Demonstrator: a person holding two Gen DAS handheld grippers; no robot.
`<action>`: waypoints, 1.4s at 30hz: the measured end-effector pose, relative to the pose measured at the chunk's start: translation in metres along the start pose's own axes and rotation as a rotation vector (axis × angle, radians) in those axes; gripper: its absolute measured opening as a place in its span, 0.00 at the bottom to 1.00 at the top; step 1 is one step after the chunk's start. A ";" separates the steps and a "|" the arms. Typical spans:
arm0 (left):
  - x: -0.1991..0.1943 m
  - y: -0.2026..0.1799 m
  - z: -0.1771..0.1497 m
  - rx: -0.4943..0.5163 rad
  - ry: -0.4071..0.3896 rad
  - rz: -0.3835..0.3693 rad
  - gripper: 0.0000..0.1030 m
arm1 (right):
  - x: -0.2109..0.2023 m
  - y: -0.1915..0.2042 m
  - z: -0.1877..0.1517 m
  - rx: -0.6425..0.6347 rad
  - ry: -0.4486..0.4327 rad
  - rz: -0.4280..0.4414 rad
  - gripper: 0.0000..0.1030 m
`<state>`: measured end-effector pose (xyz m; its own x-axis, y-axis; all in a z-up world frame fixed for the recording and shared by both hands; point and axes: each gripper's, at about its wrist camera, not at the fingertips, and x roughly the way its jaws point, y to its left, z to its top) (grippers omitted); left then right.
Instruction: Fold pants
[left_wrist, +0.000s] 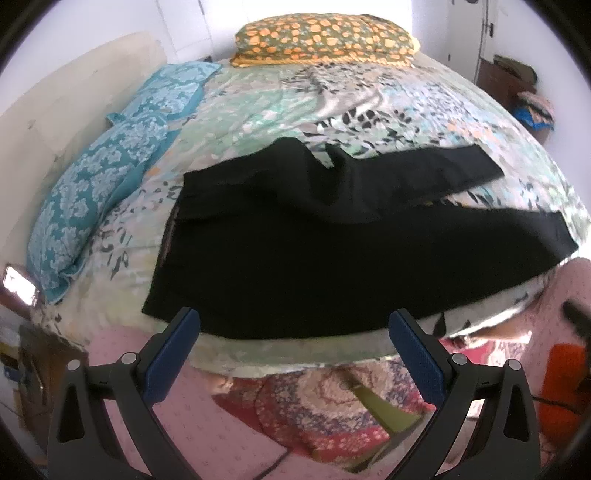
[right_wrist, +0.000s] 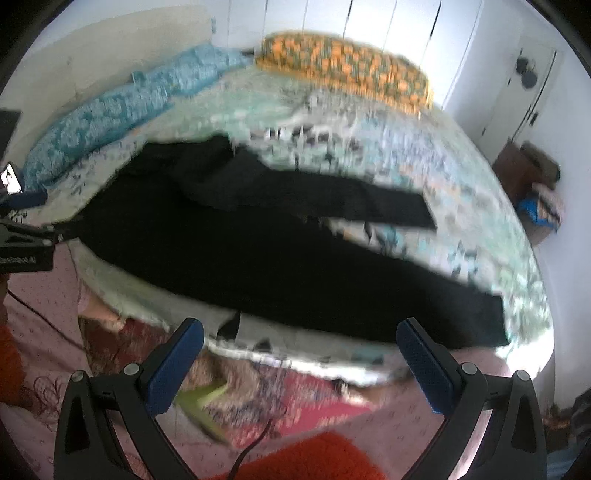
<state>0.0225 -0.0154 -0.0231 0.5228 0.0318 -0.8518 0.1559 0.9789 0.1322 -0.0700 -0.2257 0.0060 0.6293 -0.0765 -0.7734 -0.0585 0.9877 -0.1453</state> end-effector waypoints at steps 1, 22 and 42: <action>0.001 0.004 0.003 -0.007 -0.015 0.011 0.99 | -0.014 -0.008 0.007 0.009 -0.097 -0.017 1.00; 0.041 0.033 0.025 -0.149 0.036 0.065 0.99 | 0.121 -0.153 0.101 -0.006 -0.182 0.174 1.00; 0.094 0.019 0.039 -0.128 0.187 0.137 0.99 | 0.455 -0.295 0.155 0.176 0.424 0.194 0.58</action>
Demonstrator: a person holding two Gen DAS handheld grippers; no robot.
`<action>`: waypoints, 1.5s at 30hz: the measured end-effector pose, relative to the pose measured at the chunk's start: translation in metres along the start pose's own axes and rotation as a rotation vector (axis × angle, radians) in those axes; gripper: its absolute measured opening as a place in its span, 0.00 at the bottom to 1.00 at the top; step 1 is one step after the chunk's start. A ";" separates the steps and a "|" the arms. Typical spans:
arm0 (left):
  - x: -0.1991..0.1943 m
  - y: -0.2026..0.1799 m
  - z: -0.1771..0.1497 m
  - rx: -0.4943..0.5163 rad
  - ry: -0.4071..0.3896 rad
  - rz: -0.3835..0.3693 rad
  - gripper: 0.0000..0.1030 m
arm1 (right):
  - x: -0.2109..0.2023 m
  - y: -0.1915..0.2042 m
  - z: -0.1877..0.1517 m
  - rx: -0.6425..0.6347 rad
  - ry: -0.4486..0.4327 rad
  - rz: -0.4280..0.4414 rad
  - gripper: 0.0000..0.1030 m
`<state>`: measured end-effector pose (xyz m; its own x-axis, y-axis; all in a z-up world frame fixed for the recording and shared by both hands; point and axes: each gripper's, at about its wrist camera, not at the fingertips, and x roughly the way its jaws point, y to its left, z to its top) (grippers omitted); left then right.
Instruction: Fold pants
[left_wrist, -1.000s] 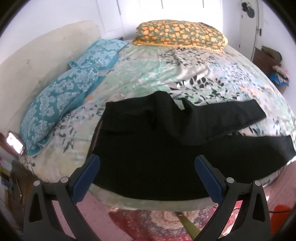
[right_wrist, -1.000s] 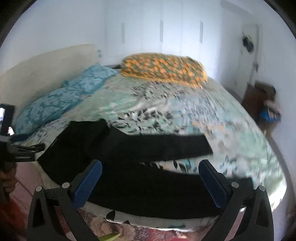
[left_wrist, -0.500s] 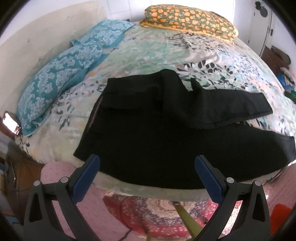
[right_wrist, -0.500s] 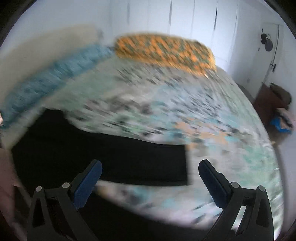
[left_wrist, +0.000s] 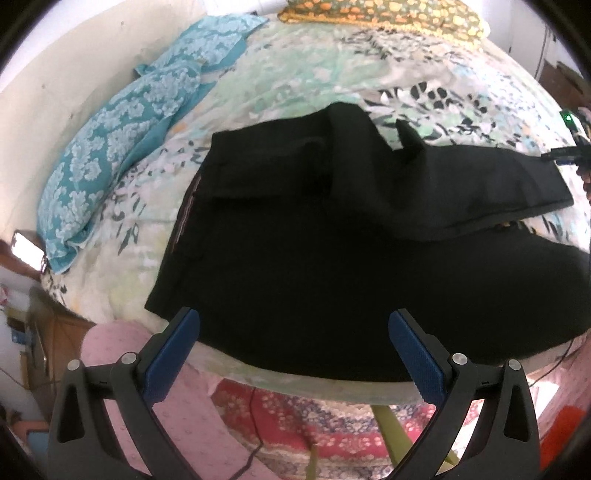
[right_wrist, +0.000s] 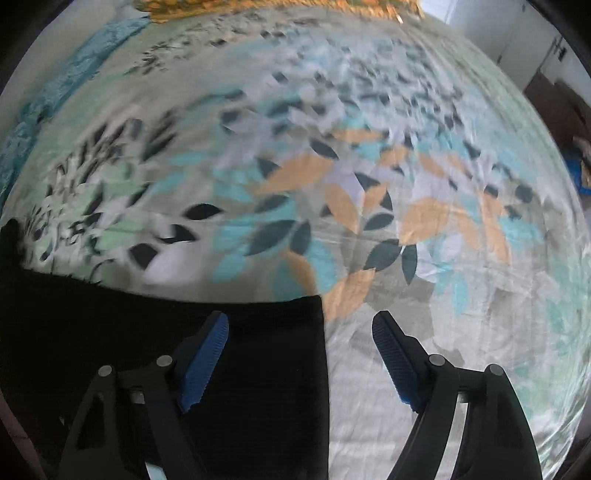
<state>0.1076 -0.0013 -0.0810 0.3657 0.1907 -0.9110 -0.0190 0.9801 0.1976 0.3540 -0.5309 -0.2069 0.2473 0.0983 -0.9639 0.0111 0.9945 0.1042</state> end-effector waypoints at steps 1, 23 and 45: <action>0.003 -0.002 0.001 0.002 0.007 0.002 0.99 | -0.001 -0.002 0.001 0.004 -0.006 0.021 0.23; 0.089 -0.047 0.141 0.049 -0.076 -0.110 0.99 | -0.083 -0.115 0.011 0.225 -0.392 -0.244 0.13; 0.206 -0.032 0.192 0.007 -0.065 0.024 0.99 | -0.045 0.005 -0.002 0.016 -0.325 -0.054 0.76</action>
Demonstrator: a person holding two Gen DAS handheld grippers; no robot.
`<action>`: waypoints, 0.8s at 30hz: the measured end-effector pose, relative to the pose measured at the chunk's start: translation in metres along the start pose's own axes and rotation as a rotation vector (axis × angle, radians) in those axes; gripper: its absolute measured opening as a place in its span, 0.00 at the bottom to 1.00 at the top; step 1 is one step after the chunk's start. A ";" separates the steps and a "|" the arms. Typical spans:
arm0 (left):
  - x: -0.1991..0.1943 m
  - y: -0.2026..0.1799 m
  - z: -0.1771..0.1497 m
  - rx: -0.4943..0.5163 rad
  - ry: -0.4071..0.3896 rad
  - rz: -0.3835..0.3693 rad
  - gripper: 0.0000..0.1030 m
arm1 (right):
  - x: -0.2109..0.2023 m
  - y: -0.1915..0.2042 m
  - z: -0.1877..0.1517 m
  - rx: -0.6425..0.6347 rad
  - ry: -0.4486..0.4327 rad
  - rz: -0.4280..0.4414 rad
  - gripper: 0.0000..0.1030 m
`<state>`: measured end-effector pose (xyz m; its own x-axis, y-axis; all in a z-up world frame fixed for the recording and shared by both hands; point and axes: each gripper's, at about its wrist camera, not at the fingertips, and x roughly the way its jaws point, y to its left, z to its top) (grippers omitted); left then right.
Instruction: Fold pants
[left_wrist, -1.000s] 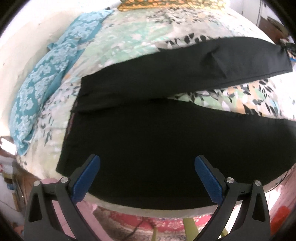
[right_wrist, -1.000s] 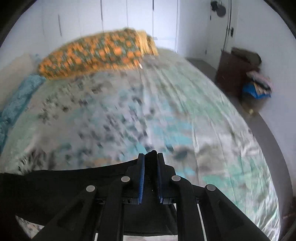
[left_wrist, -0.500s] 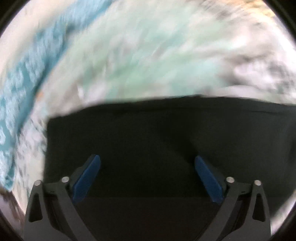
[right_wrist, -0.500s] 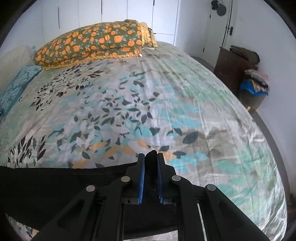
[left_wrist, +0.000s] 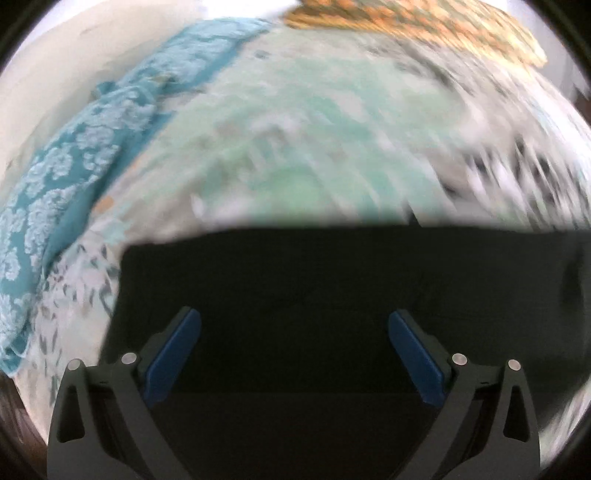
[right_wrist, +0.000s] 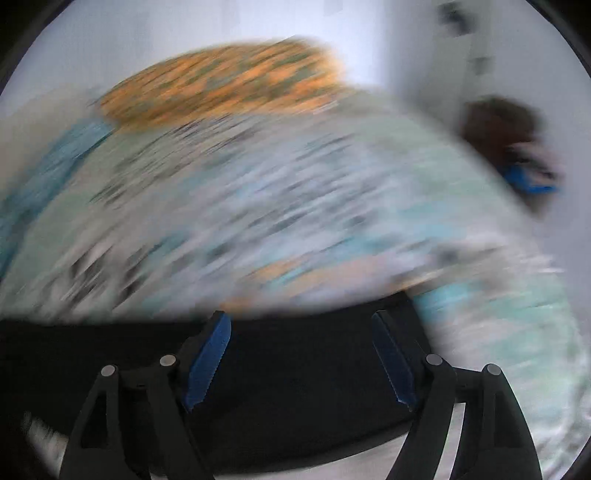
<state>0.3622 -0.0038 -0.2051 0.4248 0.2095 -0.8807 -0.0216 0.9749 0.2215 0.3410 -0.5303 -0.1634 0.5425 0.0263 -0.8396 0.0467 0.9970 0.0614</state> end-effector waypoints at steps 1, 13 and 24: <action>0.004 -0.005 -0.015 0.042 0.026 0.022 1.00 | 0.010 0.009 -0.008 -0.037 0.036 0.009 0.75; -0.035 0.100 -0.062 -0.170 0.068 0.084 0.99 | -0.051 -0.115 -0.052 0.278 -0.006 -0.276 0.82; -0.097 -0.032 -0.159 0.090 0.039 -0.165 0.99 | -0.143 0.139 -0.178 0.059 -0.079 0.072 0.91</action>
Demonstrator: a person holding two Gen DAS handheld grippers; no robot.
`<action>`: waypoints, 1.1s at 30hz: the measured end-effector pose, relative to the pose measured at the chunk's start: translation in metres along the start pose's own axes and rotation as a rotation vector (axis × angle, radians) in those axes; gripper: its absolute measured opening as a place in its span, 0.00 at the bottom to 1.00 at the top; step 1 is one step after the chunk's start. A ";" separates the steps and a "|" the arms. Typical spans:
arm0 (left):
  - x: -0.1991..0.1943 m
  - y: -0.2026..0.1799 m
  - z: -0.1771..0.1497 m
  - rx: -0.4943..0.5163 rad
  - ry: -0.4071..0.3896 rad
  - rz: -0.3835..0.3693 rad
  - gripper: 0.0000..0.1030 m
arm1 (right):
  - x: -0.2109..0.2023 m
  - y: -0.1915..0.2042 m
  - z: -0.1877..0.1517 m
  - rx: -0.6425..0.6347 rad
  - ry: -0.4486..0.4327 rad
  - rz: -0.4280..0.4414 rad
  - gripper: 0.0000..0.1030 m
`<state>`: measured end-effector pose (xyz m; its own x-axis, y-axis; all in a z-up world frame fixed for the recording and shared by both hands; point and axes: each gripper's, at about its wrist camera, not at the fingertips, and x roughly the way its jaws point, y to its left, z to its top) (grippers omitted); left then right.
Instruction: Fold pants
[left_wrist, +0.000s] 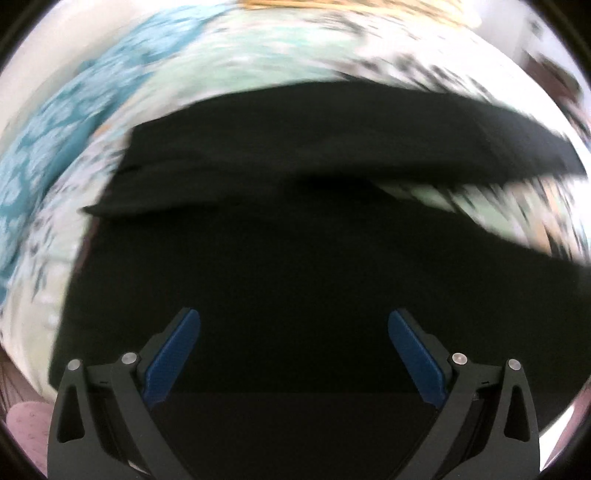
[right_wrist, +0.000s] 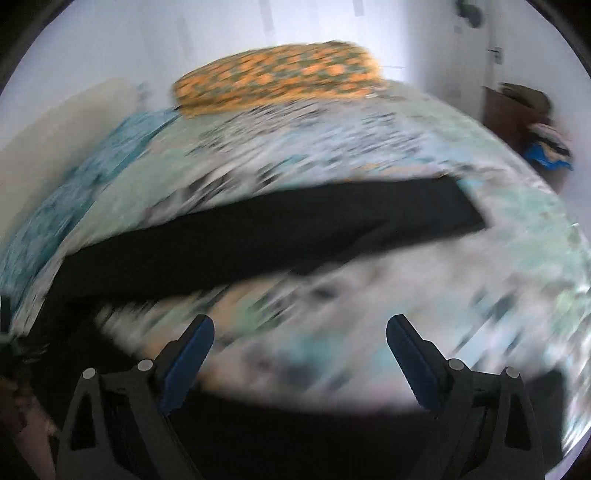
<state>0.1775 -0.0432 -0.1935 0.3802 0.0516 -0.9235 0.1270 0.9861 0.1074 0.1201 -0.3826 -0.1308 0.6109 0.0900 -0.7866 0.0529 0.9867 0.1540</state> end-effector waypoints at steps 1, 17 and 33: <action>0.000 -0.013 -0.005 0.033 -0.006 0.002 0.99 | 0.003 0.024 -0.016 -0.018 0.030 0.027 0.91; 0.010 -0.018 -0.026 0.032 -0.090 -0.091 1.00 | 0.049 0.125 -0.097 -0.284 0.228 -0.020 1.00; 0.011 -0.018 -0.027 0.049 -0.089 -0.092 1.00 | 0.046 0.117 -0.108 -0.288 0.108 0.035 1.00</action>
<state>0.1547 -0.0562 -0.2155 0.4440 -0.0552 -0.8943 0.2092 0.9769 0.0435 0.0688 -0.2484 -0.2133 0.5201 0.1235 -0.8451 -0.2019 0.9792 0.0188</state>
